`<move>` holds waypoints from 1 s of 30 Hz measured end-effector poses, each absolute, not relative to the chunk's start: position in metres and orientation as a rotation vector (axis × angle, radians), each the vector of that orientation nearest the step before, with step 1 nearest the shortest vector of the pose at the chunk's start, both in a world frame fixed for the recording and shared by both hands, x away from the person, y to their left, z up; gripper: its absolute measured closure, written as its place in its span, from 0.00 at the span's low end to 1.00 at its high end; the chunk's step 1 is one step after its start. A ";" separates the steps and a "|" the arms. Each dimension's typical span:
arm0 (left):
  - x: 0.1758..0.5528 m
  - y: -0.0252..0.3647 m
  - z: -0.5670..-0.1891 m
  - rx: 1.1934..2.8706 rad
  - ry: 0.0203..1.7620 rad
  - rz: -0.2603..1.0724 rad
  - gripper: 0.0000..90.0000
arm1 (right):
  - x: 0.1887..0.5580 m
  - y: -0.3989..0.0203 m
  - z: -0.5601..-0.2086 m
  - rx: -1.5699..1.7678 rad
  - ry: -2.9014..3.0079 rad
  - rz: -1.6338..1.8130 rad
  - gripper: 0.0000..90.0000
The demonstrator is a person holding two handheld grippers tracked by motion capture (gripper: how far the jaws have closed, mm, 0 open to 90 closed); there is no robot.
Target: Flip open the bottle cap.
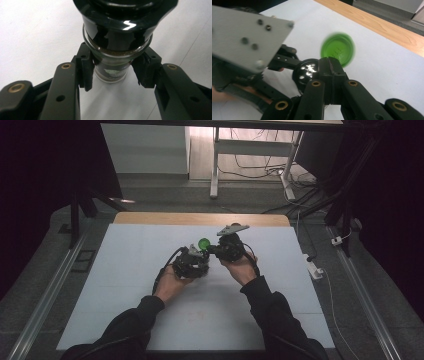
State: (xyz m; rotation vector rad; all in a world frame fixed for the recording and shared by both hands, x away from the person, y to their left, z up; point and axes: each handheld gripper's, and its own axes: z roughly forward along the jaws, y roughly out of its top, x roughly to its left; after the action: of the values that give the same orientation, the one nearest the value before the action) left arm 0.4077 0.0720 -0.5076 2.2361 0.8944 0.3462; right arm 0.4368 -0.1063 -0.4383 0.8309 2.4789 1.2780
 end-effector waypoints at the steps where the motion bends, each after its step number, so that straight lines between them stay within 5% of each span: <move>1: 0.408 0.072 -0.508 2.235 0.895 0.343 0.60 | 0.438 -0.107 -0.439 0.840 2.479 1.282 1.00; 10: 0.409 0.072 -0.506 2.255 0.884 0.350 0.58 | 0.436 -0.107 -0.440 0.827 2.489 1.279 0.98; 30: 0.393 0.098 -0.488 2.210 0.900 0.162 0.23 | 0.414 -0.119 -0.436 0.853 2.514 1.271 0.60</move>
State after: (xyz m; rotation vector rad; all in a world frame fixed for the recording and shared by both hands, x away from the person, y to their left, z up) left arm 0.3932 0.0981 -0.4885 2.2103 0.8999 0.1617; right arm 0.4142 -0.1195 -0.4358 0.8531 2.5139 1.2709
